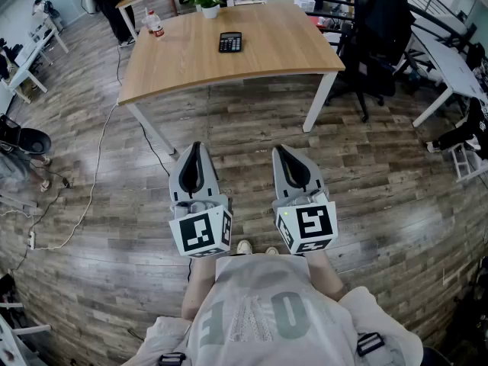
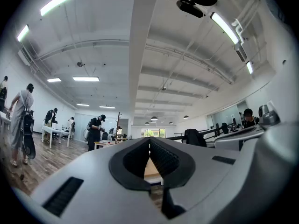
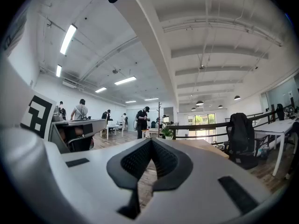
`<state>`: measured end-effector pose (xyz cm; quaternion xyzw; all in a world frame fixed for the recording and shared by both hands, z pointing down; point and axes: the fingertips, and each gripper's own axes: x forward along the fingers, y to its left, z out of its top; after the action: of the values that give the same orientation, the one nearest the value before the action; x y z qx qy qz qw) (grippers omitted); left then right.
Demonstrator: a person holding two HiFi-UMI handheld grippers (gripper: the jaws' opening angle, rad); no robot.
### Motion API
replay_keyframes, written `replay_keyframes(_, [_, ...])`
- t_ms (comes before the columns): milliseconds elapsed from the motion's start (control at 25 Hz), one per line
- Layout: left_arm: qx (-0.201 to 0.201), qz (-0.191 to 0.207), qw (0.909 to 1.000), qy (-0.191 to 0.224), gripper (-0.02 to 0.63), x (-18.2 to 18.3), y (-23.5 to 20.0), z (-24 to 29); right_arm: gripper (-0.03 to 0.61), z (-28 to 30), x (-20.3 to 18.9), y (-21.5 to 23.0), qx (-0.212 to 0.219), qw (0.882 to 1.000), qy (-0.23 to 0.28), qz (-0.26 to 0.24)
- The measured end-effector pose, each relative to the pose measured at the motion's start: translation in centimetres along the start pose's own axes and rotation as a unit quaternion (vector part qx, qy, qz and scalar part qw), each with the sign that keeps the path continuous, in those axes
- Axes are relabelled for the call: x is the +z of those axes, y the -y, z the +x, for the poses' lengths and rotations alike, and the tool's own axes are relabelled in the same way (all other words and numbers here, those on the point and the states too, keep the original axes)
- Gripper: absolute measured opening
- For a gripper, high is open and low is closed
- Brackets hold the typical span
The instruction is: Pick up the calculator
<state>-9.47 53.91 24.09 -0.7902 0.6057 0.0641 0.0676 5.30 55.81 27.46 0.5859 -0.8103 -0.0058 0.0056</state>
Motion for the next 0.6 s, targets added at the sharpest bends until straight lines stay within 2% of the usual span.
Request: replay_keyframes(600, [0.003,-0.012,0.9999,0.002,0.009,-0.3,-2.2,0.5,0.017,1.2,0.2,-1.1,0.006,1.0,0.009,0.002])
